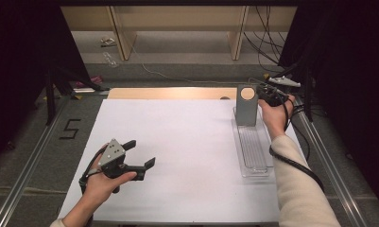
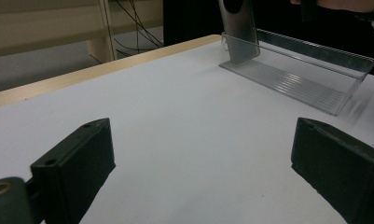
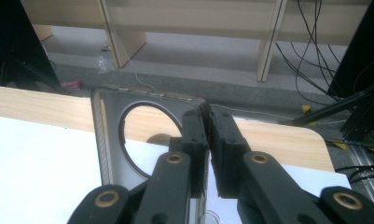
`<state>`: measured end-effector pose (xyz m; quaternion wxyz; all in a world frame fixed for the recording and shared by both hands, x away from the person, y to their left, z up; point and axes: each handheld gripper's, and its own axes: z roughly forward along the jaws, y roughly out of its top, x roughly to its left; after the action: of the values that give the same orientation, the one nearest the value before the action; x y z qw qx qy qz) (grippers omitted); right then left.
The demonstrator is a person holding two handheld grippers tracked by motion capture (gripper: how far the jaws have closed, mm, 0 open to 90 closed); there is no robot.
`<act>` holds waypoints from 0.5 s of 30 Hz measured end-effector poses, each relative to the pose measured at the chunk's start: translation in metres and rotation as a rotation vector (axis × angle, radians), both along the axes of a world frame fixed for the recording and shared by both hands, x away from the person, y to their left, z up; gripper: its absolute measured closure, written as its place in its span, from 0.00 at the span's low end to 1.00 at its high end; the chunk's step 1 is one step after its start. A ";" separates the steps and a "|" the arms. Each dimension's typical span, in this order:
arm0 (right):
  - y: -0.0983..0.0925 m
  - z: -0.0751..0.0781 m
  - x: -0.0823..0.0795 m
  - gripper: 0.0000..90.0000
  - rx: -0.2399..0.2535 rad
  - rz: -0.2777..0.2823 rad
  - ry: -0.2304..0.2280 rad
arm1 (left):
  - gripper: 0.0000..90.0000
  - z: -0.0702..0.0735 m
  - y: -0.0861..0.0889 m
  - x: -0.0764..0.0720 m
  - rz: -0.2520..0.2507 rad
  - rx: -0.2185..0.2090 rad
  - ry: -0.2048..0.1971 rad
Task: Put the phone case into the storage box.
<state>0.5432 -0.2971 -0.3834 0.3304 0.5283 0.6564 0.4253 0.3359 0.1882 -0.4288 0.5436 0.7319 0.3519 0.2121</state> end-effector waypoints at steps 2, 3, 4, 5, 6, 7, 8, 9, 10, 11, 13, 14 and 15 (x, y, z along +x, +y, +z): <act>0.000 -0.001 0.000 0.95 -0.001 0.001 0.002 | 0.06 0.000 0.000 0.000 0.000 -0.002 0.000; 0.000 -0.001 0.000 0.95 0.000 0.003 0.003 | 0.06 0.000 0.000 0.000 0.000 -0.002 0.000; -0.001 -0.001 0.001 0.95 0.000 0.004 0.003 | 0.06 0.000 0.000 0.000 0.001 -0.003 0.001; -0.001 -0.001 0.001 0.95 0.000 0.005 0.004 | 0.06 0.000 0.000 0.000 -0.001 -0.001 0.000; -0.001 -0.002 0.001 0.95 0.000 0.007 0.005 | 0.06 0.000 0.000 0.000 -0.001 -0.001 0.000; -0.001 -0.002 0.001 0.95 0.000 0.011 0.005 | 0.06 0.000 0.000 0.000 -0.001 -0.002 0.000; 0.000 -0.002 0.001 0.95 0.001 0.011 0.005 | 0.06 0.000 0.000 0.000 0.001 -0.003 0.000; -0.001 -0.002 0.001 0.95 -0.002 0.014 0.007 | 0.06 0.000 0.000 0.000 0.001 -0.001 0.000; -0.001 -0.003 0.002 0.95 -0.001 0.015 0.008 | 0.06 0.000 0.000 0.000 0.001 -0.001 0.000; -0.001 -0.003 0.002 0.95 0.000 0.016 0.010 | 0.06 0.000 0.000 0.000 0.001 -0.002 0.000; -0.001 -0.004 0.002 0.95 -0.001 0.019 0.012 | 0.06 0.000 0.000 0.000 0.001 -0.003 -0.001; -0.001 -0.005 0.002 0.95 -0.001 0.021 0.014 | 0.06 0.000 0.000 0.000 0.000 -0.003 0.000; -0.001 -0.005 0.002 0.95 0.001 0.020 0.014 | 0.06 0.000 0.000 0.000 0.000 -0.003 -0.001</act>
<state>0.5456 -0.2980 -0.3885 0.3210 0.5248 0.6638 0.4254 0.3359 0.1879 -0.4285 0.5446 0.7311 0.3521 0.2120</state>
